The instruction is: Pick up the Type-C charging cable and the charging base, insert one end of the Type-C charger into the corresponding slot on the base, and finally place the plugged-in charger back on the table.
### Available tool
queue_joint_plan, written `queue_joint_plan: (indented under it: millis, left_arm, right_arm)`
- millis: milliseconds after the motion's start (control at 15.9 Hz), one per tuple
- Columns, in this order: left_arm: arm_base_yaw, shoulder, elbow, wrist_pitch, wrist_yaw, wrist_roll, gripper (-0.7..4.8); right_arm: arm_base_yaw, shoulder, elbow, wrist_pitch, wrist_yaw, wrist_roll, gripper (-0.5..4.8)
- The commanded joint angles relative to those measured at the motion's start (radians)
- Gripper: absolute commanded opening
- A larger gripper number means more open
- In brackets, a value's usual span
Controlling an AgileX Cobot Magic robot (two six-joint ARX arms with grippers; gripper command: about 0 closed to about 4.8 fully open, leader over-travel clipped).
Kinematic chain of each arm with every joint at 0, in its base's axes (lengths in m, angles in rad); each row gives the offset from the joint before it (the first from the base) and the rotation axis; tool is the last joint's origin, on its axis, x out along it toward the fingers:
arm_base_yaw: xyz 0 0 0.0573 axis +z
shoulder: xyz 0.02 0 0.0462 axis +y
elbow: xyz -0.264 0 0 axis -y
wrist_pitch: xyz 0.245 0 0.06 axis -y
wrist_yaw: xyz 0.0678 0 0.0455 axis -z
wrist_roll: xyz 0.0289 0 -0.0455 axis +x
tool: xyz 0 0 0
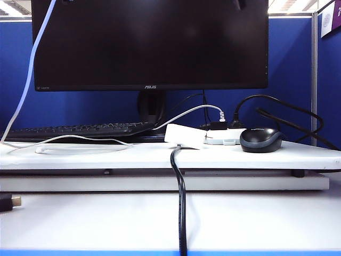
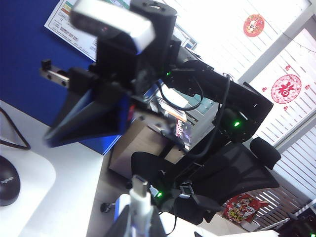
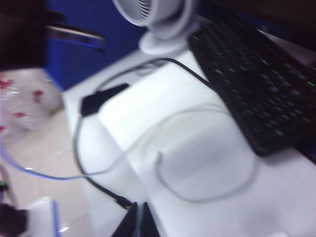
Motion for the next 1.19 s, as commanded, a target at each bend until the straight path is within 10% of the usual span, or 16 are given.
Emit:
queue_joint_plan:
  millis: [63,377,690,1192]
  left_arm:
    - [-0.003,-0.006,0.003,0.002,-0.207,-0.004,-0.06]
    - [-0.065,-0.006,0.003,0.042,-0.158,0.005,-0.06]
    - [-0.161,-0.01,0.003,0.241,0.014,0.004,-0.06]
    - [-0.175,-0.01,0.003,0.599,-0.208,-0.166,-0.06]
  right_arm:
    - [0.002,-0.006,0.006,0.123,-0.212,0.105,1.34]
    - [0.004,-0.006,0.006,0.502,-0.351,0.475,1.8]
    - [0.017,-0.008,0.006,0.517,-0.358,0.497,1.8]
    - [0.017,-0.008,0.006,0.486,-0.307,0.489,1.66]
